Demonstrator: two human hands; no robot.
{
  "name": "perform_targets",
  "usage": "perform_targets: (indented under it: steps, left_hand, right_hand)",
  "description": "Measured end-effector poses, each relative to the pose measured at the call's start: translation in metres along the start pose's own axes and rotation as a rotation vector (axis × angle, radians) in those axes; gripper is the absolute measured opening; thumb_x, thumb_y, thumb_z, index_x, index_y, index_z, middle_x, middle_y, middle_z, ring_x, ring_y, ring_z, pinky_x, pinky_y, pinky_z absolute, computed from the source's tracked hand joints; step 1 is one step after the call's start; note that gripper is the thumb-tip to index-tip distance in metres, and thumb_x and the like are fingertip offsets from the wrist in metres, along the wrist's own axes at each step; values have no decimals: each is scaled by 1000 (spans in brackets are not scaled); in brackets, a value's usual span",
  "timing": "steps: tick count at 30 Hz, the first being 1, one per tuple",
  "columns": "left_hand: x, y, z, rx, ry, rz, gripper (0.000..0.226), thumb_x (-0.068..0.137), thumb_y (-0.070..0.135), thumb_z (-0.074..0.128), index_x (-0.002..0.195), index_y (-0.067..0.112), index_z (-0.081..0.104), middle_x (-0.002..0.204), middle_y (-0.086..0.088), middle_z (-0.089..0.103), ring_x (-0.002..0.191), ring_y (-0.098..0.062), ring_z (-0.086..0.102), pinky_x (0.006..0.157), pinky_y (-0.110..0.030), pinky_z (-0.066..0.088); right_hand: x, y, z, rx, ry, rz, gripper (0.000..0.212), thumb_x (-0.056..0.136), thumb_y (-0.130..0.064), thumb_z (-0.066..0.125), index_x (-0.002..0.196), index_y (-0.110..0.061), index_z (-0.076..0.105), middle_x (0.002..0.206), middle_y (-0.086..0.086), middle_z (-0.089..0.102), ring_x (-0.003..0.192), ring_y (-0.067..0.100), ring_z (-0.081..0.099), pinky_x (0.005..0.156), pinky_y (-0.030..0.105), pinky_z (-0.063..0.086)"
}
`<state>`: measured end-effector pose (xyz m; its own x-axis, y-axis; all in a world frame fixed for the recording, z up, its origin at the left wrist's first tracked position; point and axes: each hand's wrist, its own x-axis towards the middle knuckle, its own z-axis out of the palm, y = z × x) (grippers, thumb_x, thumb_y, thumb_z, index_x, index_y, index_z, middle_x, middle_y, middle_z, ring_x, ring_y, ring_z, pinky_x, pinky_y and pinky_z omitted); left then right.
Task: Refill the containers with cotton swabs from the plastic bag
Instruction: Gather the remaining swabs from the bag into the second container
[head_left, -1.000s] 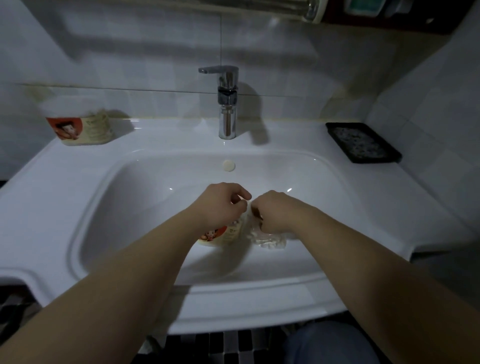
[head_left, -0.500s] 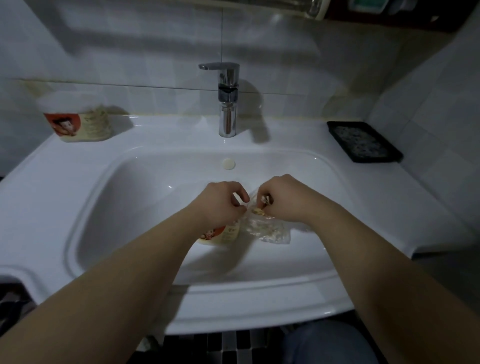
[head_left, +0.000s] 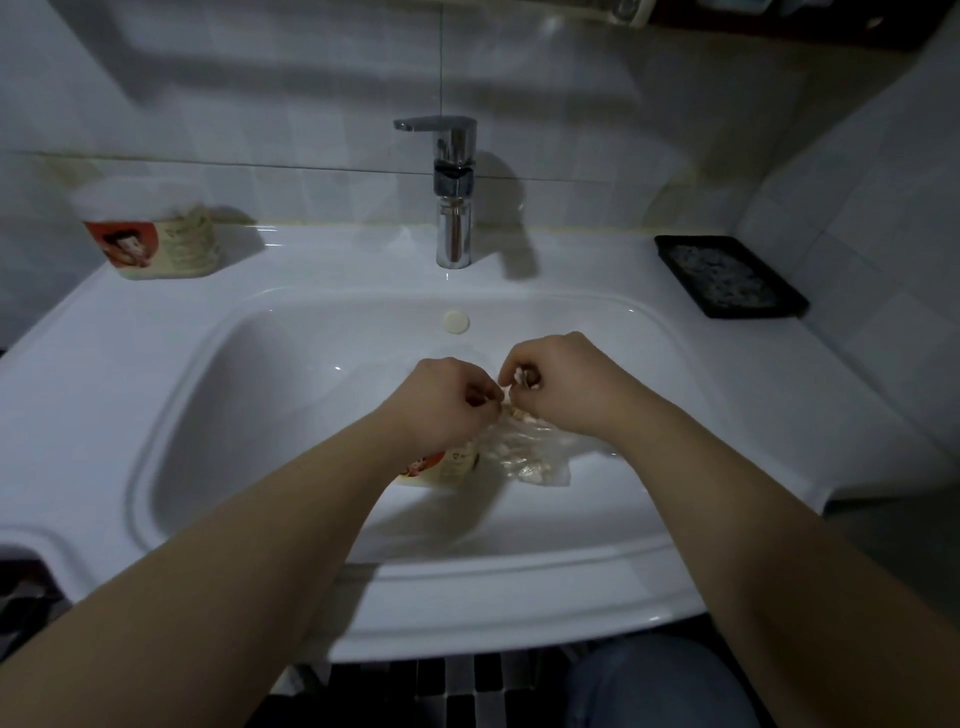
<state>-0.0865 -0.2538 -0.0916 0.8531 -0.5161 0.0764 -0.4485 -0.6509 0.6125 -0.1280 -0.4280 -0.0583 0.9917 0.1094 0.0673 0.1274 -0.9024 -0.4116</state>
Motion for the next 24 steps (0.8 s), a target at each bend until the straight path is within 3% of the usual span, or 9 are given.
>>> perform_targets:
  steps: [6, 12, 17, 20, 24]
  left_hand:
    - [1, 4, -3, 27, -23, -34, 20, 87, 22, 68, 100, 25, 82, 72, 19, 62, 68, 6, 55, 62, 1, 36]
    - [1, 5, -3, -17, -16, -147, 16, 85, 22, 68, 90, 24, 84, 72, 13, 70, 74, -3, 65, 62, -12, 44]
    - [1, 1, -3, 19, -36, -194, 14, 85, 23, 70, 84, 22, 84, 77, 8, 75, 77, -3, 65, 64, -13, 47]
    - [0, 0, -2, 31, -73, -198, 14, 86, 24, 70, 87, 21, 83, 80, 8, 75, 86, -7, 67, 73, -19, 50]
    - [0, 2, -2, 45, -74, -152, 19, 90, 27, 66, 103, 24, 79, 88, 12, 66, 92, -7, 62, 80, -18, 42]
  right_hand:
    - [-3, 4, -6, 225, 107, 85, 19, 87, -8, 70, 94, -25, 77, 80, -3, 70, 69, 11, 69, 73, 32, 61]
    - [-5, 3, -11, 213, 103, 50, 21, 86, -9, 72, 85, -30, 74, 77, -11, 67, 63, 2, 64, 66, 23, 58]
    - [-7, 6, -16, 329, 157, 97, 20, 84, -9, 77, 82, -29, 73, 78, -6, 71, 65, 8, 70, 67, 22, 58]
    - [-6, 8, -20, 388, 207, 147, 20, 84, -7, 77, 82, -25, 72, 76, -3, 72, 64, 10, 73, 71, 22, 58]
    - [-6, 9, -21, 416, 199, 165, 17, 84, -5, 77, 83, -21, 72, 76, 0, 73, 63, 13, 75, 75, 29, 61]
